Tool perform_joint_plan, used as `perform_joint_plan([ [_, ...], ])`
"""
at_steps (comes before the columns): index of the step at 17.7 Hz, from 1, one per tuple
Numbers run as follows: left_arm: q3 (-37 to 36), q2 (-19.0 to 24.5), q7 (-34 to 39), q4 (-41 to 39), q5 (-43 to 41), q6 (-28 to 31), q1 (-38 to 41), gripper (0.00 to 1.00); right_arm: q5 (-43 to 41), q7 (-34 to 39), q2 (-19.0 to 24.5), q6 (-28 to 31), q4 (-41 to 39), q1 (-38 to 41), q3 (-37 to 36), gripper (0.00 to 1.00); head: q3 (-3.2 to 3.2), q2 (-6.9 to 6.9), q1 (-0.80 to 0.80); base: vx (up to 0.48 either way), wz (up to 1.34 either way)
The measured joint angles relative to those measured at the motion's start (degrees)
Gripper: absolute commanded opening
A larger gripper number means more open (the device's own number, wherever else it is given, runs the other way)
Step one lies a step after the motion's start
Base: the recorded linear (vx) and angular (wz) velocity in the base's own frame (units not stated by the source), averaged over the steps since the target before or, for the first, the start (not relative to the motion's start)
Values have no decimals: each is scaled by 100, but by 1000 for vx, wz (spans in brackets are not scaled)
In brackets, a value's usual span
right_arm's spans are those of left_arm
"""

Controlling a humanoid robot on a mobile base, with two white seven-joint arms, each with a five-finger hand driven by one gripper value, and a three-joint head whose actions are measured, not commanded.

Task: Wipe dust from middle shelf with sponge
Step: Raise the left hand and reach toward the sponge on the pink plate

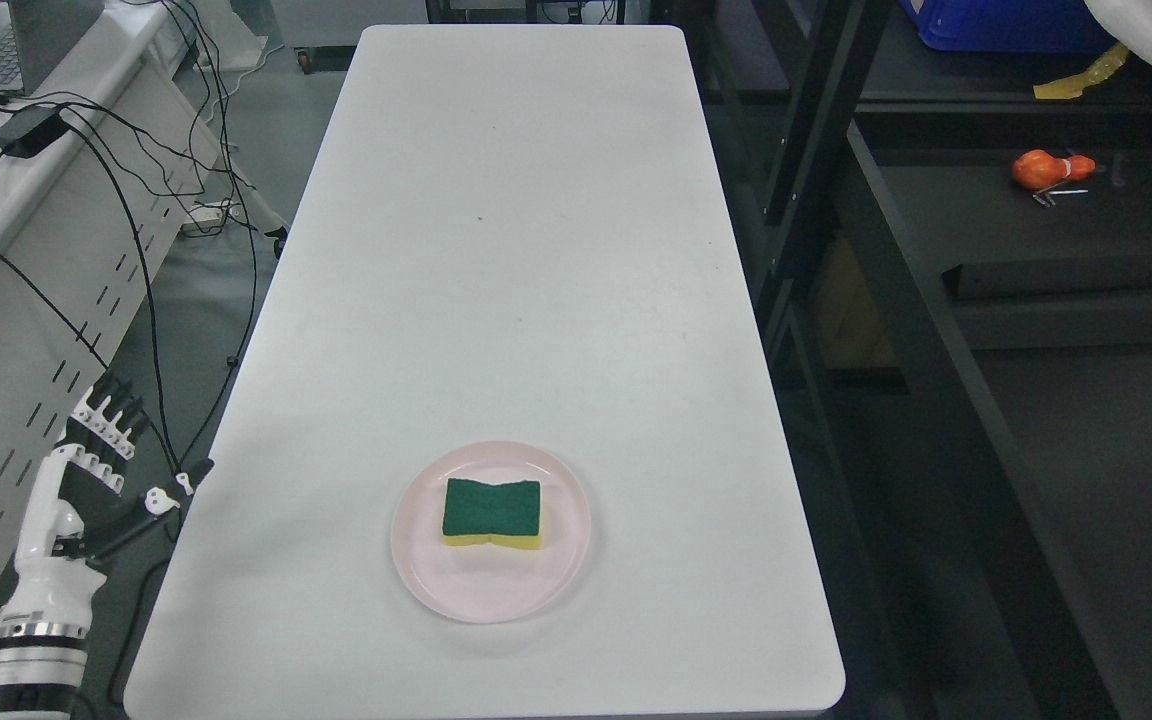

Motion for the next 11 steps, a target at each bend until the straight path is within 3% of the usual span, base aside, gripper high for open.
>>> perform_joint_plan([
  [5, -34, 104, -15, 2, 0, -130, 1, 97, 0, 0, 0, 0, 0, 0, 0, 100, 0, 0, 0, 0, 0],
  [9, -271, 529, -108, 10, -143, -1028, -4, 95, 0, 0, 0, 0, 0, 0, 0, 100, 0, 0, 0, 0, 0],
  [11, -491, 889, -155, 36, -605, -1585, -193, 95, 0, 0, 0, 0, 0, 0, 0, 100, 0, 0, 0, 0, 0],
])
